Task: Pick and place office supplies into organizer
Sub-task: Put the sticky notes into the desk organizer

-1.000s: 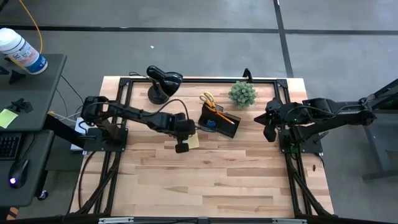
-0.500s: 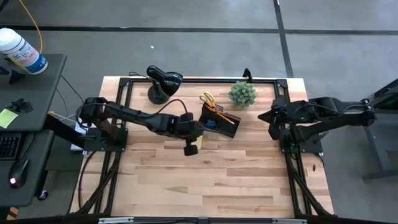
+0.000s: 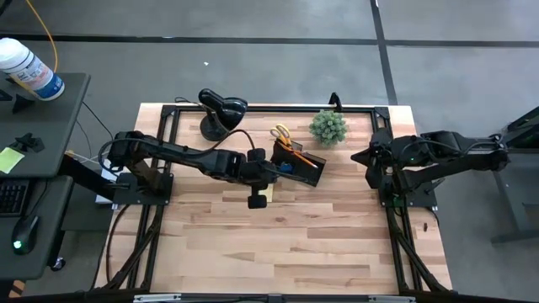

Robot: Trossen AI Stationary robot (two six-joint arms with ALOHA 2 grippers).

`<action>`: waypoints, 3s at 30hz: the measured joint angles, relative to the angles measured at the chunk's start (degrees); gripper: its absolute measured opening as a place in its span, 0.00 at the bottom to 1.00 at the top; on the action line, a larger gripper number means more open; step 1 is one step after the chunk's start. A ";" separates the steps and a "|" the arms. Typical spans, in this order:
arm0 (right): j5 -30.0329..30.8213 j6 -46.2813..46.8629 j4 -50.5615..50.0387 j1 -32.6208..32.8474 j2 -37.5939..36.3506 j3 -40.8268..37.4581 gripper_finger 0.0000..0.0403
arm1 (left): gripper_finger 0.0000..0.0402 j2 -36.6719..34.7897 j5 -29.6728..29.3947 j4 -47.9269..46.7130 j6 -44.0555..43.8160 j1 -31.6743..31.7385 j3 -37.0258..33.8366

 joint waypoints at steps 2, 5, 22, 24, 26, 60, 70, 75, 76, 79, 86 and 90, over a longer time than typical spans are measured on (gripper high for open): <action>-0.01 -0.22 0.00 0.02 0.00 0.00 0.03 | 0.00 0.01 0.00 -1.44 0.85 0.00 0.00; -0.02 -0.24 0.00 0.01 0.00 0.00 0.03 | 0.00 0.01 0.04 -1.84 1.57 0.76 0.00; -0.74 -0.24 0.43 0.00 0.00 0.00 0.03 | 0.41 10.89 9.17 -2.25 11.78 6.37 -0.05; -0.74 -0.24 0.44 0.00 0.00 0.00 0.03 | 0.47 11.67 9.93 -2.23 13.29 6.87 -0.04; -0.76 -0.24 0.44 0.01 0.00 0.00 0.03 | 0.50 12.61 10.68 -2.17 14.60 7.47 -0.04; -0.28 1.07 0.44 0.00 0.02 0.00 0.03 | 0.03 19.35 18.19 -4.72 15.63 11.17 2.23; 0.32 0.85 -0.79 0.00 -1.13 0.00 0.03 | 0.00 19.31 15.20 -9.68 19.73 9.18 14.98; 0.44 0.85 -1.07 0.00 -3.09 0.00 0.03 | 0.00 19.27 14.80 -11.31 21.71 8.76 21.50; 0.44 0.85 -1.07 0.00 -3.47 0.00 0.03 | 0.00 19.27 15.16 -11.79 22.06 8.54 22.53; 0.52 0.85 -1.05 0.00 -4.67 0.00 0.03 | 0.00 19.27 14.89 -13.29 23.29 8.57 25.51; 2.14 0.85 -1.01 0.00 -6.43 0.00 0.03 | 0.00 19.18 16.51 -11.08 25.20 8.61 27.74; 2.14 0.85 -1.01 0.01 -6.38 0.00 0.03 | 0.00 20.00 18.45 -10.03 26.61 8.61 27.77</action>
